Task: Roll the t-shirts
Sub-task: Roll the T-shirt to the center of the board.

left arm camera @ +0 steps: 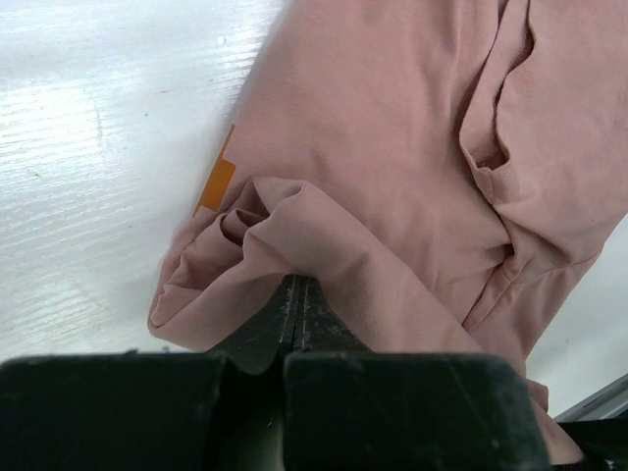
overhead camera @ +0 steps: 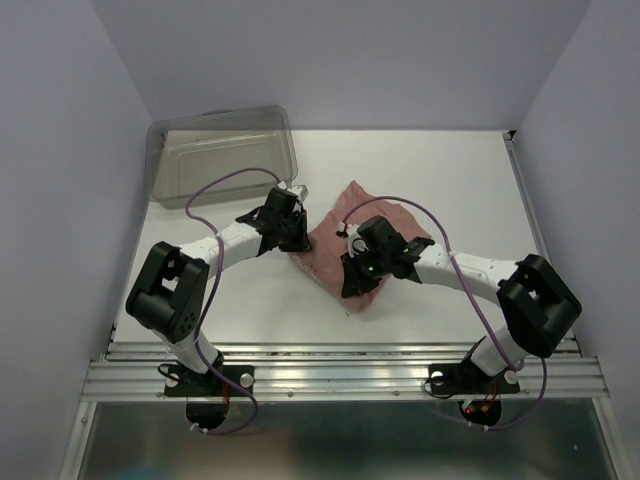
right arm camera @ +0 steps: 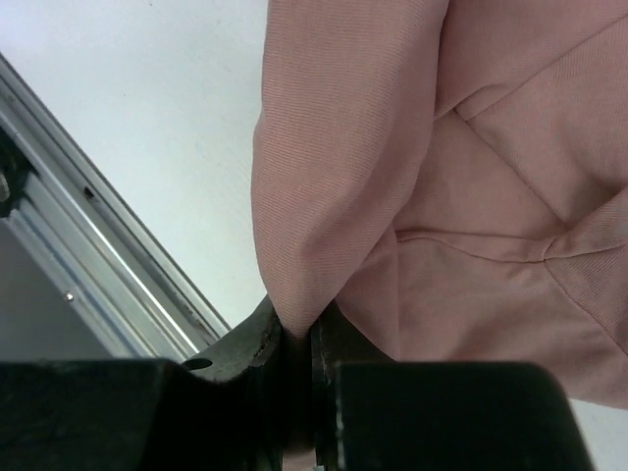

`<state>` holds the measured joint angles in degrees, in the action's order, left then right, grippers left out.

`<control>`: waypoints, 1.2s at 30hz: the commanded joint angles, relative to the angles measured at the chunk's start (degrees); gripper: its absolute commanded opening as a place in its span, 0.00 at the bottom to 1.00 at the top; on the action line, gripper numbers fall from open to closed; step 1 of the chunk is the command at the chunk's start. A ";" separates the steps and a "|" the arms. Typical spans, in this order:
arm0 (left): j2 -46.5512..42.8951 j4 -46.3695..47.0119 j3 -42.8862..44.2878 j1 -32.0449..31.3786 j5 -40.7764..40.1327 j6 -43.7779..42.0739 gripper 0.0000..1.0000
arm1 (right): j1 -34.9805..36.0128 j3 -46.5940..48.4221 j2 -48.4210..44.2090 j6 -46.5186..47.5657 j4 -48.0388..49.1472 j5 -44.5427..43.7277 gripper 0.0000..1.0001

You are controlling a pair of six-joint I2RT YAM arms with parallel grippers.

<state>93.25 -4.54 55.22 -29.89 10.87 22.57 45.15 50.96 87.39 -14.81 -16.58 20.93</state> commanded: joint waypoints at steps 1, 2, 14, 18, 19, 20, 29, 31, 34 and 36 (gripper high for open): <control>-2.73 0.32 -0.11 -0.17 -0.33 -0.68 0.00 | -3.83 2.48 2.07 0.57 -1.61 10.44 0.01; -2.73 0.23 -0.11 -0.08 -0.33 -0.68 0.00 | -4.36 2.48 2.34 0.48 -1.61 12.10 0.01; -7.99 -1.43 -0.46 -0.08 -2.35 0.02 0.00 | -10.60 5.37 9.54 1.62 -4.51 20.37 0.07; -11.16 -1.88 -1.34 -0.17 -1.74 0.11 0.00 | -11.75 7.31 11.92 2.24 -5.57 21.08 0.08; -11.51 -1.88 -1.61 -0.17 -0.95 -0.07 0.00 | -12.27 7.57 12.27 2.41 -5.74 21.17 0.08; -11.78 -1.88 -1.96 -0.17 -0.42 -0.15 0.00 | -12.27 7.75 12.53 2.59 -5.92 21.26 0.08; -8.09 -1.62 -2.05 -3.16 3.27 -1.65 0.00 | -14.21 9.51 13.76 4.17 -7.85 20.73 0.08; -6.51 -1.44 -1.70 -3.68 3.37 -1.74 0.00 | -14.73 9.95 14.29 4.79 -8.64 20.56 0.08; -5.28 -0.83 -0.99 -3.95 3.80 -1.74 0.00 | -14.74 10.48 15.08 5.49 -9.35 20.03 0.08; -4.84 -0.74 -0.20 -4.21 4.68 -2.09 0.00 | -14.74 10.91 15.87 6.11 -9.70 19.85 0.08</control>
<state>88.40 -6.26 53.28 -33.69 13.65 21.87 30.79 59.40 102.19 -10.79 -25.08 40.93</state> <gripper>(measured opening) 0.022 0.135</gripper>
